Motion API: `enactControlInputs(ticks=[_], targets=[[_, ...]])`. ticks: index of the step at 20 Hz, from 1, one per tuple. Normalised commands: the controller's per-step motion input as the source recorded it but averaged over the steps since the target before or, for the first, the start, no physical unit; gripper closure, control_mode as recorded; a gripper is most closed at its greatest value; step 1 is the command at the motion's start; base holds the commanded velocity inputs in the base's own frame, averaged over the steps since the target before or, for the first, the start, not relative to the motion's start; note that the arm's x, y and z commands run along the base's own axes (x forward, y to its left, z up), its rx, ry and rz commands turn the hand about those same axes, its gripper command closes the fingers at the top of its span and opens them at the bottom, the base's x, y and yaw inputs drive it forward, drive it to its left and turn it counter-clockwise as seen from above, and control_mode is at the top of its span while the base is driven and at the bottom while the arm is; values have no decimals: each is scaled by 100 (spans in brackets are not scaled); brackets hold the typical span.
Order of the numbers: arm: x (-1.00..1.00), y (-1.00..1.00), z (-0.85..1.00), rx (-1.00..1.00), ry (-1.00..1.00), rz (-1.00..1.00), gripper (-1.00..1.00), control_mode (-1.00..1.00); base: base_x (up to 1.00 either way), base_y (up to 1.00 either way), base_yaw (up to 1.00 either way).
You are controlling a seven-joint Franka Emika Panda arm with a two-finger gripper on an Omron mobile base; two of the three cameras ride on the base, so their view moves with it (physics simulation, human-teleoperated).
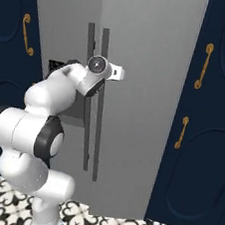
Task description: Grab a lemon wedge from the fridge and one ice cube from the ice bowl, and put them in the glass of lemonade.
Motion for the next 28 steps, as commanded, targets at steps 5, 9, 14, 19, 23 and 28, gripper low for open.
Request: enactControlInputs(ticks=[5,9,14,19,23,28], targets=[[-100,-76,0,5,2,0,100,-100,0,0,0],[-100,-81,0,7,0,0,100,-100,0,0,0],[-100,-81,2,9,5,-3,100,-100,0,0,0],[-100,-79,4,9,10,-3,100,-100,0,0,0],[-100,-57,22,4,7,0,100,-100,0,0,0],[-85,-32,44,0,0,0,-100,-100,0,0,0]])
